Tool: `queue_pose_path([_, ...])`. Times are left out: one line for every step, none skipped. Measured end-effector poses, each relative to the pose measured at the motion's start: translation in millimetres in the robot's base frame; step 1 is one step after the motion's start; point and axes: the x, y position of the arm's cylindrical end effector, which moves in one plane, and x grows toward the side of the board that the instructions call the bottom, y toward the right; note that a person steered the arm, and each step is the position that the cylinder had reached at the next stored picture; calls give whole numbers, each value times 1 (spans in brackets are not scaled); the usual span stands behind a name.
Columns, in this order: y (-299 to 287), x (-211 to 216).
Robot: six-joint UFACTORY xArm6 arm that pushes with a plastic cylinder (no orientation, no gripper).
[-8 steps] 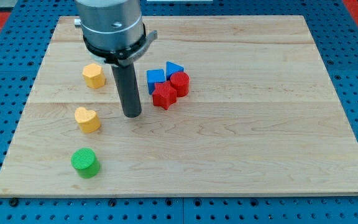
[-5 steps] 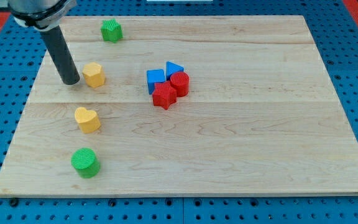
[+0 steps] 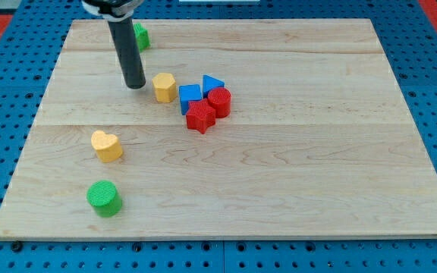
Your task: Move the yellow hexagon above the blue cube
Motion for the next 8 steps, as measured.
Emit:
queue_pose_path([-1,14])
queue_pose_path([27,6])
queue_pose_path([46,3])
queue_pose_path([47,0])
queue_pose_path([47,-2])
queue_pose_path([13,-15])
queue_pose_path([1,-59])
queue_pose_path([-51,-91])
